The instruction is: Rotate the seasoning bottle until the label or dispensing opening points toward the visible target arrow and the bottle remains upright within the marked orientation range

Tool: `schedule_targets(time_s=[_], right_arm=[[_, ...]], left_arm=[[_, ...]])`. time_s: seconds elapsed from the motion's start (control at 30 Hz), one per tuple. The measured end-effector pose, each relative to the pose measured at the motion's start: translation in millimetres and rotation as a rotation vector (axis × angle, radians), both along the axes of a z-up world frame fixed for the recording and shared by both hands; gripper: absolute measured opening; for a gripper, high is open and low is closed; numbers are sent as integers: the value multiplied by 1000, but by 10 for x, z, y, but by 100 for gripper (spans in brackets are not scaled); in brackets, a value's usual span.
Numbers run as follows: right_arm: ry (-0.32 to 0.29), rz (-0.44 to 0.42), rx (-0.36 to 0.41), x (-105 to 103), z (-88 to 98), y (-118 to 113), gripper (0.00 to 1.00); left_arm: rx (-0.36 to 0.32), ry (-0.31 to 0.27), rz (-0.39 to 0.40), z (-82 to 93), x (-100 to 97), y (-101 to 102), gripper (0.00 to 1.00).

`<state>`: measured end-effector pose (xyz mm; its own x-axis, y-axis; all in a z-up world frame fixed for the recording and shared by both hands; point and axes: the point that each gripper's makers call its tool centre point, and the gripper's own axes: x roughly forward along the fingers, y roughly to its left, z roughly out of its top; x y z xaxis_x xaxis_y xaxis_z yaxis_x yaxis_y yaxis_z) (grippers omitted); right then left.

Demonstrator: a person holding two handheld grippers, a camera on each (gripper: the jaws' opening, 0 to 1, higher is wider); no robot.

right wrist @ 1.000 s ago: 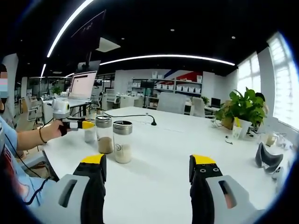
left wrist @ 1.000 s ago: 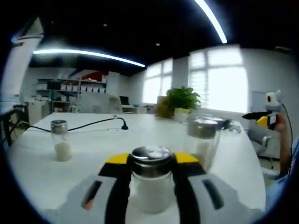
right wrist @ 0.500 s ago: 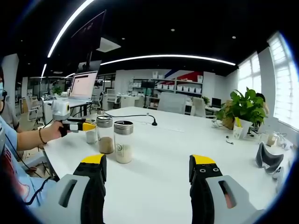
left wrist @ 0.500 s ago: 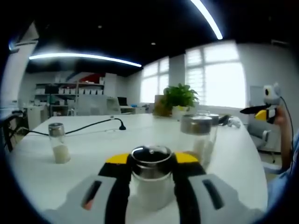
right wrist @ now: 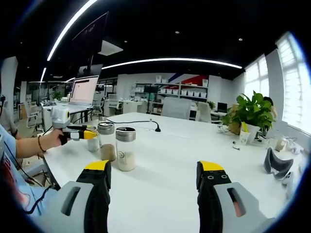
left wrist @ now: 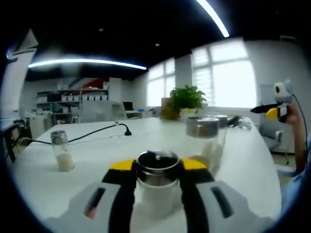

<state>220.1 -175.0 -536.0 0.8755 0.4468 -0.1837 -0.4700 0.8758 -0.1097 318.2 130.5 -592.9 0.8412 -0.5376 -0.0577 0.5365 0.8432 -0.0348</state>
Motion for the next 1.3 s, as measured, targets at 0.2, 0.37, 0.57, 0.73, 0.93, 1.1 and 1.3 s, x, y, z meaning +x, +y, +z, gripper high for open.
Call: schedule_targets(time_s=[0.2,0.37,0.57,0.73,0.93,1.1,1.3], right_arm=[[-2,0,8,0,13,-9,74],[9,11,16,1,-8,10,74],[-9,54,44,-18,43,110,74],[-14,63,45,-30,57,136,75],[-11,60,45,-30,49,119,75],[-5,61,52,-36,53,109,76],[5,57,64,-19,33,93,76]], left_arm=[[3,-35,-6,107,-18,57,45],[-45,-36,-63,258,-11,231,64],[-150,-44,-240,441,-49,277,69],[-28,-62,-383,435,-89,199,72],[102,-64,-509,327,-78,108,77],[72,-41,-577,333,-124,13,77],[71,-38,-622,303,-161,-62,69]])
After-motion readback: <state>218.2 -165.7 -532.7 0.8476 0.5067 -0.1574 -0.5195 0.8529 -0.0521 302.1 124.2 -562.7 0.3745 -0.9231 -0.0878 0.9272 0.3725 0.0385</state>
